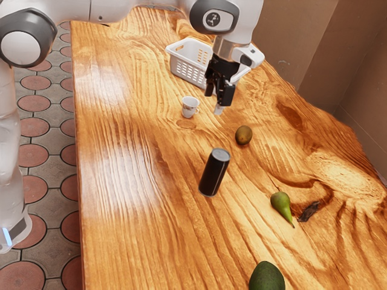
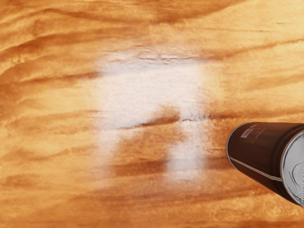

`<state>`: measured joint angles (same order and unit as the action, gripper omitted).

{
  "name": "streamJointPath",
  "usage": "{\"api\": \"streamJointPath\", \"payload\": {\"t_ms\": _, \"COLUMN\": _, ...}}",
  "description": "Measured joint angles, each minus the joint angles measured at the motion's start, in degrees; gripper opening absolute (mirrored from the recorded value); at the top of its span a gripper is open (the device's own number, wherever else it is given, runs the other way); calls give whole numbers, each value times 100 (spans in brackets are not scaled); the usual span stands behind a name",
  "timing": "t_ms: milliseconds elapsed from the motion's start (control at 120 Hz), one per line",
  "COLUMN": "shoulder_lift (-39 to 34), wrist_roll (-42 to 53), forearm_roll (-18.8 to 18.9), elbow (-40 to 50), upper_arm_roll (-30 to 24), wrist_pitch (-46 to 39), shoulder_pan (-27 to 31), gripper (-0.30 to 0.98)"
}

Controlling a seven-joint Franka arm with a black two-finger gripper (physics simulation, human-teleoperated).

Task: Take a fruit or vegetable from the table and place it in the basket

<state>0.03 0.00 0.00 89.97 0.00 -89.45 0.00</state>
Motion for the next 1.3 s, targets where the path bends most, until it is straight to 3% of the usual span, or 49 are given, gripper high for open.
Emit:
{"api": "streamJointPath", "payload": {"t_ms": 33, "shoulder_lift": 1148, "wrist_roll": -12, "forearm_roll": 220, "elbow": -1644, "upper_arm_roll": -907, "wrist_pitch": 135, "shoulder_pan": 784, "gripper": 68}}
{"api": "streamJointPath", "payload": {"t_ms": 67, "shoulder_lift": 1774, "wrist_roll": -24, "forearm_roll": 387, "elbow": -2531, "upper_arm_roll": -1396, "wrist_pitch": 249, "shoulder_pan": 1187, "gripper": 68}}
{"api": "streamJointPath", "payload": {"t_ms": 167, "shoulder_lift": 2389, "wrist_roll": -55, "forearm_roll": 688, "elbow": -3408, "upper_arm_roll": -1877, "wrist_pitch": 499, "shoulder_pan": 1670, "gripper": 69}}
{"api": "streamJointPath", "payload": {"t_ms": 475, "shoulder_lift": 2470, "wrist_roll": -278, "forearm_roll": 873, "elbow": -3567, "upper_arm_roll": -1960, "wrist_pitch": 851, "shoulder_pan": 1749, "gripper": 69}}
{"api": "streamJointPath", "payload": {"t_ms": 683, "shoulder_lift": 2357, "wrist_roll": -2250, "forearm_roll": 358, "elbow": -3560, "upper_arm_roll": -1971, "wrist_pitch": 1285, "shoulder_pan": 1694, "gripper": 69}}
{"api": "streamJointPath", "payload": {"t_ms": 1083, "shoulder_lift": 2389, "wrist_roll": -5002, "forearm_roll": 780, "elbow": -3897, "upper_arm_roll": -1976, "wrist_pitch": 1399, "shoulder_pan": 1441, "gripper": 69}}
{"api": "streamJointPath", "payload": {"t_ms": 1300, "shoulder_lift": 3352, "wrist_roll": -5883, "forearm_roll": 1166, "elbow": -4087, "upper_arm_roll": -1720, "wrist_pitch": 730, "shoulder_pan": 1482, "gripper": 69}}
